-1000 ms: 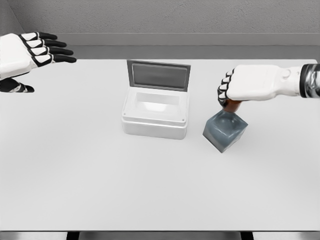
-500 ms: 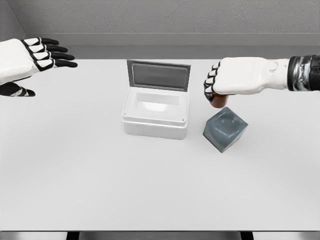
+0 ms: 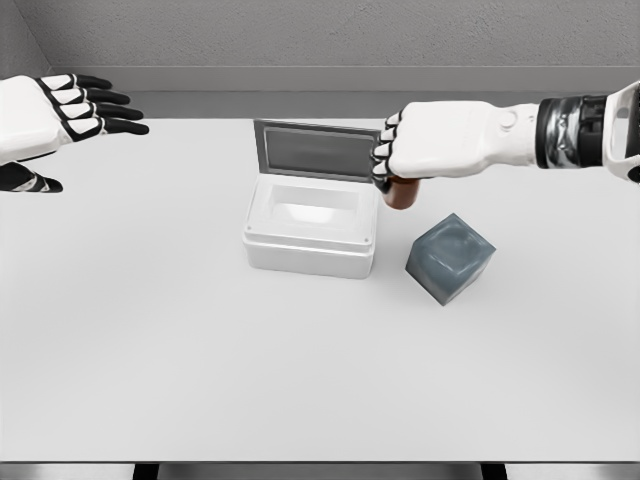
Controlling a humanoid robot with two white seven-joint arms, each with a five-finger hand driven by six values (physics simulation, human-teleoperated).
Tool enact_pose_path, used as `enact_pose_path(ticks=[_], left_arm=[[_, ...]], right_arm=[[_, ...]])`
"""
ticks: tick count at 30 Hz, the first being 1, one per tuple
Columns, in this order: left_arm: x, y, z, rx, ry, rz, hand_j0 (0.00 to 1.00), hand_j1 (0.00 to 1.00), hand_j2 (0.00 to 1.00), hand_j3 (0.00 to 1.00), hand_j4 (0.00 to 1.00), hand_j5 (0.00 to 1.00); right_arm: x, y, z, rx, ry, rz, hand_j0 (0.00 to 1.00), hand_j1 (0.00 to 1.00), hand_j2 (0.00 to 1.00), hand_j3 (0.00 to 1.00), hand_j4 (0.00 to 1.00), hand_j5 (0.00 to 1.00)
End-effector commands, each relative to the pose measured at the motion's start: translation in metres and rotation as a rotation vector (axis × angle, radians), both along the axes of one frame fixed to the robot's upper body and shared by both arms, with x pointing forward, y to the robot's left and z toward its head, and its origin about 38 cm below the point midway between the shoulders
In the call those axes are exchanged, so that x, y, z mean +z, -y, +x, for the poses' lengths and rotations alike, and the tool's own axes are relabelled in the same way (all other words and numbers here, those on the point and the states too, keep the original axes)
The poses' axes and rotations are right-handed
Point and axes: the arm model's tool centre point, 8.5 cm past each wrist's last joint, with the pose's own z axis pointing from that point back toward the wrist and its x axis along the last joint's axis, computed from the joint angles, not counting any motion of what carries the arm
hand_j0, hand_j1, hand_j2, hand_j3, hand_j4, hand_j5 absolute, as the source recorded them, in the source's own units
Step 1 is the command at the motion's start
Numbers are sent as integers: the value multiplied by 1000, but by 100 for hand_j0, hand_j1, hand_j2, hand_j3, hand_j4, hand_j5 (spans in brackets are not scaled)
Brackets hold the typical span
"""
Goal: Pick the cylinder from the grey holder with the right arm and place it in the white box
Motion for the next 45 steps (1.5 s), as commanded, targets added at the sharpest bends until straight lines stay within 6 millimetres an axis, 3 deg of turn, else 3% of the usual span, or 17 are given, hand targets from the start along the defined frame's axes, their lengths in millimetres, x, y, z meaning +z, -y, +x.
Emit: enact_pose_path(ticks=[1,11,23,24,25,26,29,34,37,39,41,45], left_arm=[[0,1,0,-1,-3,-7,100,100,100,100,100,100],[7,4,2,-10,15,-21,100,100,100,100,100,100],[13,12,5,-33,41,-52,100,100,100,100,100,100],[14,12,5,-33,44,-52,100,100,100,100,100,100],[12,13,5,-34,36,-56,100,100,100,100,100,100],[12,13,5,-35,36,-57,100,100,100,100,100,100],[13,13,5,-35,40,-56,100,100,100,100,100,100],[9,13,5,-35,30,-56,100,100,100,100,100,100],[13,14,5,-38,39,-61,100,100,100,100,100,100],[26,18,7,-47,70,-49,100,100,100,100,100,100],[35,23,9,-59,91,-35,100,100,100,100,100,100],[27,78,21,-202,54,0,100,100,100,100,100,100]], right_arm=[[-4,-4,5,-4,-12,8,50,50,50,50,50,50],[-25,-33,28,-8,-50,8,50,50,50,50,50,50],[-28,-49,42,-14,-66,16,50,50,50,50,50,50],[-28,-50,42,-13,-65,15,54,54,54,54,54,54],[-28,-52,42,-11,-60,12,75,75,75,75,75,75],[-29,-53,42,-10,-56,9,86,86,86,86,86,86],[-27,-53,42,-10,-52,11,97,97,97,97,97,97],[-21,-52,40,-4,-46,25,98,98,98,98,98,98],[-1,-23,-1,47,3,31,97,97,97,97,97,97],[17,19,-19,9,-35,74,97,97,97,97,97,97],[26,50,-25,-43,-90,122,98,98,98,98,98,98],[36,89,-38,-96,-199,310,98,98,98,98,98,98]])
